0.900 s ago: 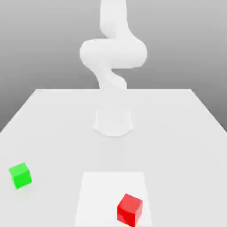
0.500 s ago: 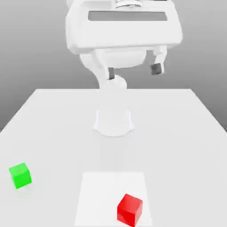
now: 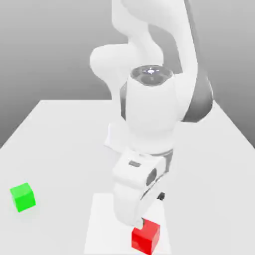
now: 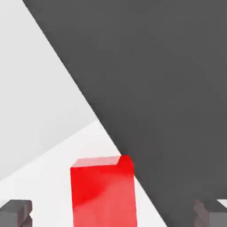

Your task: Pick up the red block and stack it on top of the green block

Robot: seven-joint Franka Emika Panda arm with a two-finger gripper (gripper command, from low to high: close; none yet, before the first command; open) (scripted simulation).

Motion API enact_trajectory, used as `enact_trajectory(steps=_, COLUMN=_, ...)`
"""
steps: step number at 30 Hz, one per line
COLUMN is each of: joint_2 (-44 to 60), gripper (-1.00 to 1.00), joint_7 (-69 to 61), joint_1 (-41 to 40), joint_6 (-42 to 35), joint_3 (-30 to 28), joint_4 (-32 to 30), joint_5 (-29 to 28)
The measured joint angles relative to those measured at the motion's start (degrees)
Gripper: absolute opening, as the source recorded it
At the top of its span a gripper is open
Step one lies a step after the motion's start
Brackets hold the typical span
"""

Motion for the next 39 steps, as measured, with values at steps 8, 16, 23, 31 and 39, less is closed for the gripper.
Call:
enact_trajectory(steps=8, joint_2=7.57, gripper=-1.00, joint_7=-2.48, joint_1=-2.10, joint_6=6.00, joint_3=2.71, joint_4=1.08, joint_5=2.78)
enact_trajectory(steps=16, joint_2=-1.43, gripper=-1.00, joint_7=0.65, joint_1=-0.70, joint_6=-1.35, joint_3=-0.18, joint_4=-0.48, joint_5=-1.32)
enact_trajectory(steps=23, joint_2=-7.36, gripper=-1.00, joint_7=5.67, joint_1=-10.09, joint_6=-4.00, joint_3=-12.42, joint_4=-3.68, joint_5=-2.62)
enact_trajectory(steps=31, joint_2=-8.81, gripper=-1.00, joint_7=8.66, joint_1=-25.51, joint_6=-3.52, joint_3=-21.71, joint_4=-6.09, joint_5=-0.42)
enact_trajectory(steps=39, joint_2=-0.48, gripper=1.00, joint_7=0.95, joint_1=-29.50, joint_6=2.75, joint_3=-15.87, joint_4=-5.48, joint_5=10.41)
